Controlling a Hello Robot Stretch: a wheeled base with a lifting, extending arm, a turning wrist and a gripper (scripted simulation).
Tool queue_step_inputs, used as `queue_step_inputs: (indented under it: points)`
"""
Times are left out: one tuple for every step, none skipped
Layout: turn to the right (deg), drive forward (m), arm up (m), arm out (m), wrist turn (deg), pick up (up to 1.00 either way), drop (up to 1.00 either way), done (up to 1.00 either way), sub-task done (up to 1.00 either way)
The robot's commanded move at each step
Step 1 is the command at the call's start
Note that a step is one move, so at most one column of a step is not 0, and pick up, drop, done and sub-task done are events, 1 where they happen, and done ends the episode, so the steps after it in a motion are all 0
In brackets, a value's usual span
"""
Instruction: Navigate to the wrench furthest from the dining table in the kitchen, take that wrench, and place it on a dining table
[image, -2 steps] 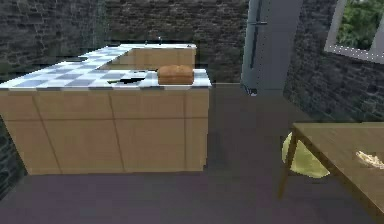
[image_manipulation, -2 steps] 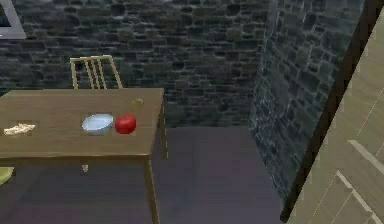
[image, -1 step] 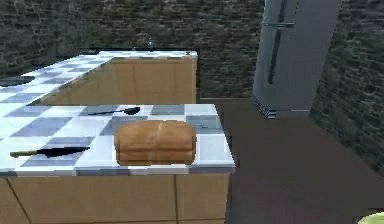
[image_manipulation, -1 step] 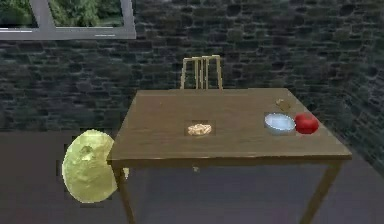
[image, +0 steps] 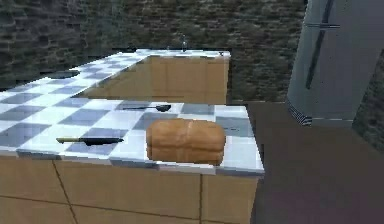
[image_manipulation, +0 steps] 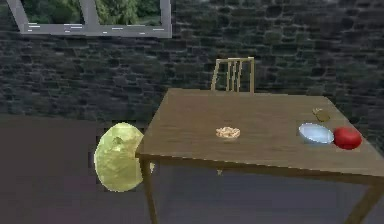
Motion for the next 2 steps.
queue_step_inputs:
  points:
    - [0.0,0.2,0.0,0.0,0.0,0.0,0.0,0.0,0.0]
    - [33.0,0.0,0.0,0.0,0.0,0.0,0.0,0.0,0.0]
